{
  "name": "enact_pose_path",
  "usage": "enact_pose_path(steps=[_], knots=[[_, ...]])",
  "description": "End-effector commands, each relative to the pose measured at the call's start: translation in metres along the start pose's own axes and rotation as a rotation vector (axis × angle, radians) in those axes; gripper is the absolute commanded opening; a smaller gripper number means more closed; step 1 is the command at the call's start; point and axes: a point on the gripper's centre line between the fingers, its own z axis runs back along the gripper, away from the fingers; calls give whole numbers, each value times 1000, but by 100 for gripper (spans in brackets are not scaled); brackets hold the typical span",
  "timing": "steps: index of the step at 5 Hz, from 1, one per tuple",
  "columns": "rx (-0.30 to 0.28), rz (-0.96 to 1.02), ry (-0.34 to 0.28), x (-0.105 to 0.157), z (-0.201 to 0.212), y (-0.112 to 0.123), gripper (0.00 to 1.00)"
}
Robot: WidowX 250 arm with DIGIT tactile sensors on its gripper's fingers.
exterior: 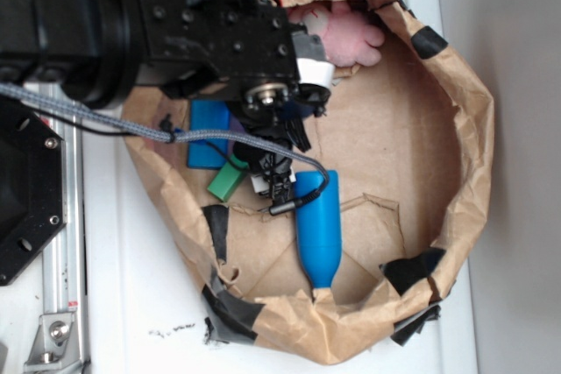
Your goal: Grab the green block.
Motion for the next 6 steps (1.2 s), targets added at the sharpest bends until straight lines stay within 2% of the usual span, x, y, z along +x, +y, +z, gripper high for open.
enact_pose_path(steps=[1, 2, 3, 4, 5, 6], knots=[[-48, 154, -2, -7, -8, -1, 100], [-93, 155, 3, -10, -9, -11, 100], [-156, 12, 10, -5, -22, -27, 100], [-148, -60, -4, 2, -30, -35, 55], [-165, -79, 6, 4, -29, -47, 0], [-144, -97, 10, 2, -25, -56, 0]])
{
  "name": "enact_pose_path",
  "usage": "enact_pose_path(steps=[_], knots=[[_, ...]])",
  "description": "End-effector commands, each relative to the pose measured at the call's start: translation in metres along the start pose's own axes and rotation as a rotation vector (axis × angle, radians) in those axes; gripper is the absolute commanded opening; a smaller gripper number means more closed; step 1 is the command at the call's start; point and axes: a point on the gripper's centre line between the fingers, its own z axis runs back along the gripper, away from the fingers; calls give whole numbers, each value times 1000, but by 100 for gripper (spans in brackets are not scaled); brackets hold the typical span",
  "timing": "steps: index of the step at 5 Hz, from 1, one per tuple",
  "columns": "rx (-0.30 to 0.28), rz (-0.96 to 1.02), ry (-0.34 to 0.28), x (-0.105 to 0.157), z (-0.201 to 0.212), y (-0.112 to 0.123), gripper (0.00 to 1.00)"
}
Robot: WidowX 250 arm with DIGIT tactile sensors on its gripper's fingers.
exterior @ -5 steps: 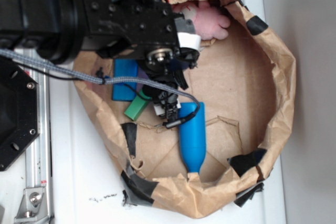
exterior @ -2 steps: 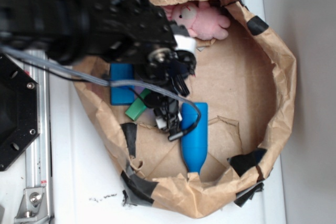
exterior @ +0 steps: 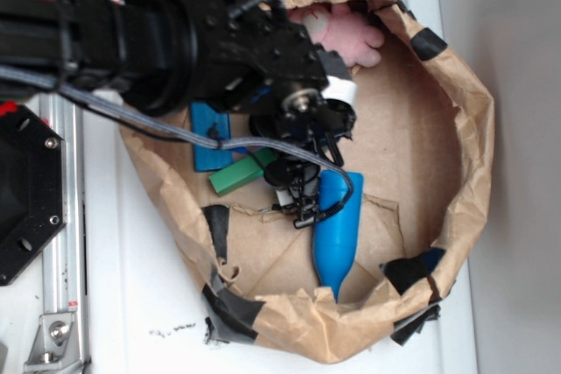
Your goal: Grab the green block.
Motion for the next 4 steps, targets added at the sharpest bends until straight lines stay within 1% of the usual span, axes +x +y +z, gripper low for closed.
enact_pose_path(steps=[1, 2, 3, 4], knots=[[25, -70, 6, -12, -2, -23, 0], [38, -68, -8, -15, 3, -22, 0], [36, -70, -12, -15, 7, -22, 0], [56, -84, -19, -15, 11, -20, 0]])
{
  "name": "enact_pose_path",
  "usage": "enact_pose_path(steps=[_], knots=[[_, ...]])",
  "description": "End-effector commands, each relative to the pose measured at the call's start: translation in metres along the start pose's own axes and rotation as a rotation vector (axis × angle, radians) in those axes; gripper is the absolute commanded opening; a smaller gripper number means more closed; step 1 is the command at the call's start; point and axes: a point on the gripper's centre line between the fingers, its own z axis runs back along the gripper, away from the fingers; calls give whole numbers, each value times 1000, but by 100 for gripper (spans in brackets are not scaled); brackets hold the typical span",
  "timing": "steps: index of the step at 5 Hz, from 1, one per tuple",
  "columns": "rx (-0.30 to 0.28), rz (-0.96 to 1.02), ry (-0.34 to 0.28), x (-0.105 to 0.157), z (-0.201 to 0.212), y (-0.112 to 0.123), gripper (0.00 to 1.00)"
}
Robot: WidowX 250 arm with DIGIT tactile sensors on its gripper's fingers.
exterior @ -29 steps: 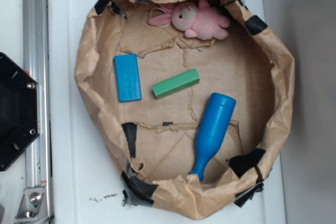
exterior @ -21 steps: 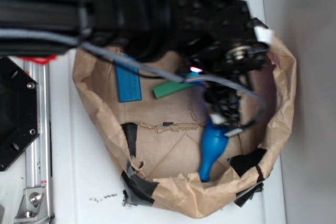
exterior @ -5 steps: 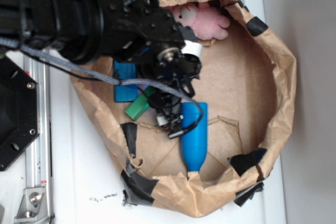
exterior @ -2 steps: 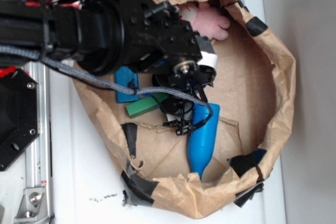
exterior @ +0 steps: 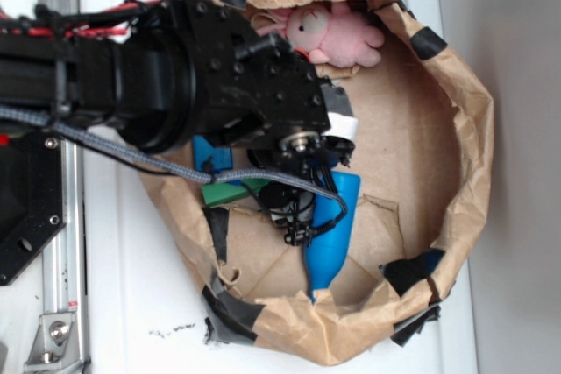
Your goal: Grab the green block.
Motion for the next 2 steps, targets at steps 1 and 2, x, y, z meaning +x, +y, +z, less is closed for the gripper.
enact_pose_path(steps=[1, 2], knots=[[95, -98, -102, 4, 49, -2, 0], [99, -190, -186, 22, 99, 2, 0]])
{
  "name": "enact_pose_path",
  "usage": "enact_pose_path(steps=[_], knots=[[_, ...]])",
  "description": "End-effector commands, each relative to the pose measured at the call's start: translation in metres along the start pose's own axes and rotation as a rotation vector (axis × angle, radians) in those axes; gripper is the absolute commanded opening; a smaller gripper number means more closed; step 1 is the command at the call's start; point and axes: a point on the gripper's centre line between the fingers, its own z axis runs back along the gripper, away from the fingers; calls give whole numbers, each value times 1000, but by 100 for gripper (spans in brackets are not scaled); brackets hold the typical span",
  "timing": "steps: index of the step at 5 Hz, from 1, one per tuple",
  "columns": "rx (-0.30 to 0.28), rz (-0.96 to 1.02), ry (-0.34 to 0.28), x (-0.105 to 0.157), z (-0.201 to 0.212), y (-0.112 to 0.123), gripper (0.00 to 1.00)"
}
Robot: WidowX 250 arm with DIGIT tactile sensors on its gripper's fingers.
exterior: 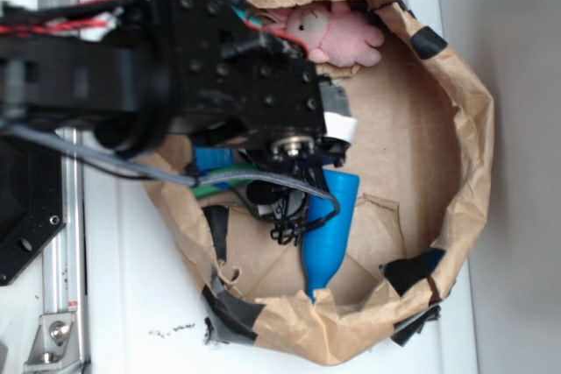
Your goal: Grab the green block.
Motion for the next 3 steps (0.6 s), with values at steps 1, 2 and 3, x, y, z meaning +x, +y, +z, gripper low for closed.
enact_pose_path(steps=[1, 2, 3], knots=[[55, -235, -184, 40, 78, -1, 0], [85, -267, -178, 44, 72, -3, 0], [73, -244, -165, 46, 62, 2, 0]])
